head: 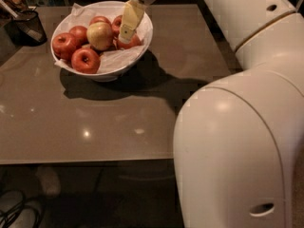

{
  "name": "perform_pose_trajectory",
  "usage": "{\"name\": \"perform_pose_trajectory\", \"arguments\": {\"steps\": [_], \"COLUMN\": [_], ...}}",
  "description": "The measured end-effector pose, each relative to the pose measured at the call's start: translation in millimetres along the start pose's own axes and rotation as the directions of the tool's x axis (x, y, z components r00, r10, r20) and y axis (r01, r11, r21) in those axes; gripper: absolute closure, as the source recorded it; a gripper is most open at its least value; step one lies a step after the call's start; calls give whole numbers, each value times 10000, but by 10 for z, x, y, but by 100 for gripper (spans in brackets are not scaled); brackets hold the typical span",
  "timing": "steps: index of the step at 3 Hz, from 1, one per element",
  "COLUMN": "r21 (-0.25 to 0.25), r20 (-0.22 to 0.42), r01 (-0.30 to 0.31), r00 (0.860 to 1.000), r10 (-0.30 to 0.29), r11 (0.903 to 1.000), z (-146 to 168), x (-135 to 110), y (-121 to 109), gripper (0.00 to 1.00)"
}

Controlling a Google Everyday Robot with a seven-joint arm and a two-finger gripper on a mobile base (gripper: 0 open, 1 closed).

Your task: Pick apple from white bowl

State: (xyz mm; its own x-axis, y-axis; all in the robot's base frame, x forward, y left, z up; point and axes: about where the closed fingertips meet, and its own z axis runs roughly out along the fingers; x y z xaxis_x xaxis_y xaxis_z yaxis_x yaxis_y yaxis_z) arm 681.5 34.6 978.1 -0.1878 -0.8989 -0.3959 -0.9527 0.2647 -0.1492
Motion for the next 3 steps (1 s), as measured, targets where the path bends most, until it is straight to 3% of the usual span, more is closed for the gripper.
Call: {"name": "perform_pose_trajectory", "arguments": {"steps": [1,3], "r21": [-42,-222], "r20": [-186,-381], "r01": [-68,-158], "r00": [9998,9992], "r10": [67,149], "r11": [10000,9996], "z": [79,229], "x": [-1,4], "y": [-26,-71], "gripper": [27,28]}}
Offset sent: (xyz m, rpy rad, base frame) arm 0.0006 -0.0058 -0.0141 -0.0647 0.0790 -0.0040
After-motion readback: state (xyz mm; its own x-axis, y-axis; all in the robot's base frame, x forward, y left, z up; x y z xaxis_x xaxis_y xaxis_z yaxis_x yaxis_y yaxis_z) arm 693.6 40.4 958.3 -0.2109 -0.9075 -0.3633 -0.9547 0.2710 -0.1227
